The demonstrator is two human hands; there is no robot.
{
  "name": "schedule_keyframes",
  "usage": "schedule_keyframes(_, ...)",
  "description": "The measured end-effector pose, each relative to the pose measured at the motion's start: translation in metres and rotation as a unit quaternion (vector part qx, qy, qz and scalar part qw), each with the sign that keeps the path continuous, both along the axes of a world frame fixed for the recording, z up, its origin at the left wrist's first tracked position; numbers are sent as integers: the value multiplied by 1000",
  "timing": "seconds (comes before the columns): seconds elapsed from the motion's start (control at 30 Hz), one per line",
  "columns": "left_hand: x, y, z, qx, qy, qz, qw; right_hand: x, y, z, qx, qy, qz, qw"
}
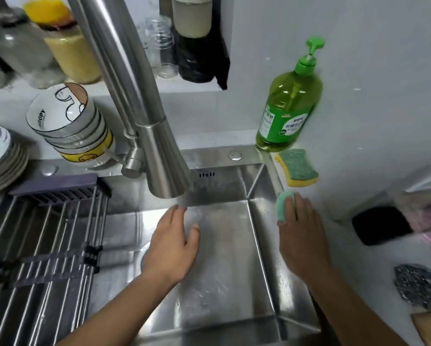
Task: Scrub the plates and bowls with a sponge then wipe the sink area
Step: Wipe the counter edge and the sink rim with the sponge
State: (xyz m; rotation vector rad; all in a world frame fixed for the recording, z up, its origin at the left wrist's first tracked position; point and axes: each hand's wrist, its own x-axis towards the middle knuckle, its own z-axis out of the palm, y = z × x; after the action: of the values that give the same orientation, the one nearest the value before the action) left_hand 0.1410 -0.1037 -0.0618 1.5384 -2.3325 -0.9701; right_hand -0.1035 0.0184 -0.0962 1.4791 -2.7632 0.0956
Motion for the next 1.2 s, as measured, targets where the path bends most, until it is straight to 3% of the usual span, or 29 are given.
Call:
schedule_keyframes(0.17, -30, -46, 16, -23, -112, -11, 993, -15, -20, -7, -61, -4, 61, 996)
schedule_keyframes(0.27, -48, -68, 9, -39, -112, -10, 993, -16, -39, -3, -159, -54, 102, 981)
schedule_keyframes(0.37, -56, -94, -7, -126, -118, 2, 985, -10, -76, 17, -233, -187, 83, 951)
schedule_keyframes(0.47, -55, -109, -7, -127, -171, -18, 977, -8, -128, 32, -251, -318, 32, 914)
schedule_keyframes(0.53, -52, -115, -3, -133, -182, -29, 974, -4, -167, 37, -219, -288, 116, 925)
schedule_keyframes(0.6, -49, -122, -6, -149, -199, -43, 968, 5, -204, 33, -89, -213, 250, 940)
schedule_keyframes(0.67, -47, -125, -11, -158, -232, -57, 958, 15, -232, 25, 23, -135, 337, 932)
schedule_keyframes(0.73, -46, -127, -15, -164, -252, -68, 951, 15, -245, 18, 40, -74, 381, 921)
schedule_keyframes(0.83, -42, -128, -24, -185, -245, -76, 949, -4, -243, 13, 52, -32, 374, 925)
schedule_keyframes(1.0, -44, -130, -25, -149, -223, -66, 961, -18, -226, 19, 35, -36, 245, 968)
schedule_keyframes(1.2, -40, -131, -20, -116, -224, -89, 963, 25, -283, 26, 45, -132, 331, 933)
